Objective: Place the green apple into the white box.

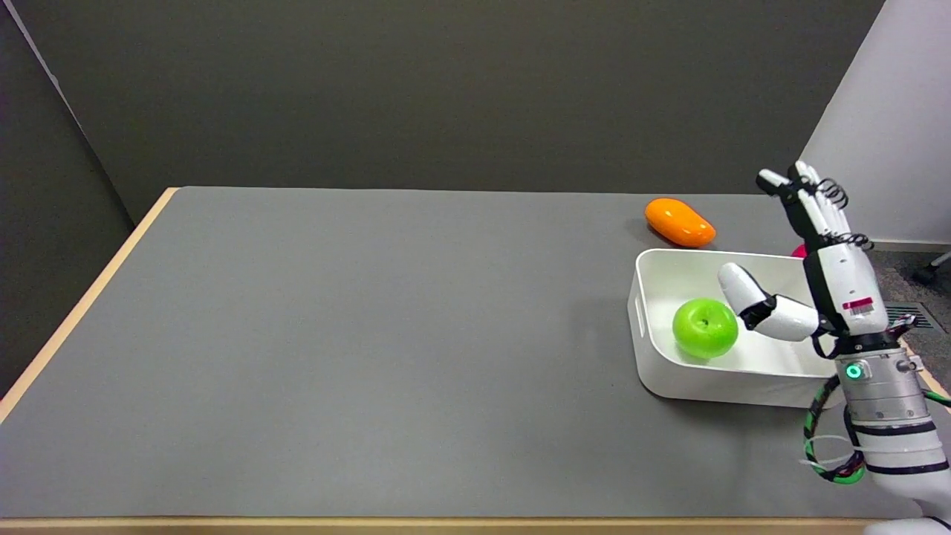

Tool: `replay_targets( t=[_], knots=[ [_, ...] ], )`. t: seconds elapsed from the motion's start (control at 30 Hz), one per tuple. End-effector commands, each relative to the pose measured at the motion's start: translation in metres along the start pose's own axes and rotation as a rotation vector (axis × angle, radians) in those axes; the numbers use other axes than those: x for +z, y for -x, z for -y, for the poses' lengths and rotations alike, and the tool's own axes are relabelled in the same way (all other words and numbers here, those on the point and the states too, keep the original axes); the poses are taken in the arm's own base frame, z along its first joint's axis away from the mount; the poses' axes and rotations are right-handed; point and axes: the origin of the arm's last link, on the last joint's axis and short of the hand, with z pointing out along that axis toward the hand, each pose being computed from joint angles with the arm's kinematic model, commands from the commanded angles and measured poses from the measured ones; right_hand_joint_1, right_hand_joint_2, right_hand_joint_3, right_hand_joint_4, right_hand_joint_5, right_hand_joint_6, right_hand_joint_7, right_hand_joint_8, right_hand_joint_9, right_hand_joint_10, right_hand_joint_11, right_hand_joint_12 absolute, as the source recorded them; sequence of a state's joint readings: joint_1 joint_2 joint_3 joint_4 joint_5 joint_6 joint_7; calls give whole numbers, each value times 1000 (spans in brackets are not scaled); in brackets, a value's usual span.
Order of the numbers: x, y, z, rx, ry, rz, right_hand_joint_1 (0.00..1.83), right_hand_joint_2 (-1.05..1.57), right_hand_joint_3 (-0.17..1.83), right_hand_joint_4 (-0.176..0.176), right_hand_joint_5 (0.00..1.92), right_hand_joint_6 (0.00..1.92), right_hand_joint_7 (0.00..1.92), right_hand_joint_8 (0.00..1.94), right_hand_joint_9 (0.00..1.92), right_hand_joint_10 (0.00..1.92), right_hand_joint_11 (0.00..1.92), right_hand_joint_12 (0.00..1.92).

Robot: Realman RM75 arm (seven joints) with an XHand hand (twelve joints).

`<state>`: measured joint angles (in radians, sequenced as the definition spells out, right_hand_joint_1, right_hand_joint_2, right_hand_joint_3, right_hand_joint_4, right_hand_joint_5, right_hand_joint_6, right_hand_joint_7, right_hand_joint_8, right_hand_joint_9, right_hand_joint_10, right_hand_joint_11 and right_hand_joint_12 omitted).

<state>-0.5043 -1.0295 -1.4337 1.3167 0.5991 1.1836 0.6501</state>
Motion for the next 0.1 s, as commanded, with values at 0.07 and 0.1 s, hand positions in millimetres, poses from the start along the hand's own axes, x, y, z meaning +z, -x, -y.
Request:
replay_targets(
  t=[0.07, 0.1],
  knots=[
    [3, -18, 85, 159, -296, -197, 346, 576, 889, 68, 155, 432, 42, 191, -1, 103, -1, 269],
    [0, -17, 91, 167, -311, -198, 347, 576, 894, 64, 160, 436, 52, 224, -1, 117, -1, 280]
  ],
)
